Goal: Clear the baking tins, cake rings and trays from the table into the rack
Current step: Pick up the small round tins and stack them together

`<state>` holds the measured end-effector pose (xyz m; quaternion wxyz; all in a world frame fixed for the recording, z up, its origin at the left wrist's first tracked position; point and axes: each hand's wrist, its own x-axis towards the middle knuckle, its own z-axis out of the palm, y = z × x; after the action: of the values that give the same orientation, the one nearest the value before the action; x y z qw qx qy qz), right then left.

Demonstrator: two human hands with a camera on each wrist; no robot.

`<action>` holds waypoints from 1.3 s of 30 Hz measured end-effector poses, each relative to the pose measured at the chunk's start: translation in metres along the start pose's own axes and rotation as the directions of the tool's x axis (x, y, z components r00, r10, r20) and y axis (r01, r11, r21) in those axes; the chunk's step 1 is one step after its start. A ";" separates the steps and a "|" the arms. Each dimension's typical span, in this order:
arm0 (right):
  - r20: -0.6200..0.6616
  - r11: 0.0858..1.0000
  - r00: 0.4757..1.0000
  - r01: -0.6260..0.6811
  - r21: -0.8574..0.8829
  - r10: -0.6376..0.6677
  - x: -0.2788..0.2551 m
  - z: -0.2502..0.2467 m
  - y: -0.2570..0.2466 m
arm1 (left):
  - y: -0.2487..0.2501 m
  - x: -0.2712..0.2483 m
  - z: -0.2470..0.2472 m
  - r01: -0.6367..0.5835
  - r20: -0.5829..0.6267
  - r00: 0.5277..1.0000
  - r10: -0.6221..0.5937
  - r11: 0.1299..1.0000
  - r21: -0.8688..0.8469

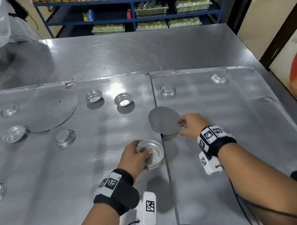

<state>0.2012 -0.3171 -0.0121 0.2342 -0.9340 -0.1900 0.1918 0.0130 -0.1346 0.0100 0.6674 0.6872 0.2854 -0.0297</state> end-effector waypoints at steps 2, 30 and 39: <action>-0.042 0.997 0.997 -0.060 -0.055 0.057 0.023 -0.017 0.017 | 0.005 0.007 0.006 0.002 0.000 1.000 -0.002 1.000 0.002; -0.197 0.841 0.924 -0.381 -0.384 0.329 0.227 -0.146 0.163 | 0.032 0.113 0.068 -0.048 -0.074 0.996 0.053 0.996 0.072; -0.383 0.856 0.838 -0.481 -0.187 0.388 0.215 -0.128 0.148 | 0.023 0.091 0.065 -0.030 -0.103 0.994 0.037 0.997 0.075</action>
<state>0.4807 -0.3890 -0.0409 0.0803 -0.9943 0.0464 0.0520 0.1213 -0.1616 -0.0146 0.6262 0.7165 0.3072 0.0071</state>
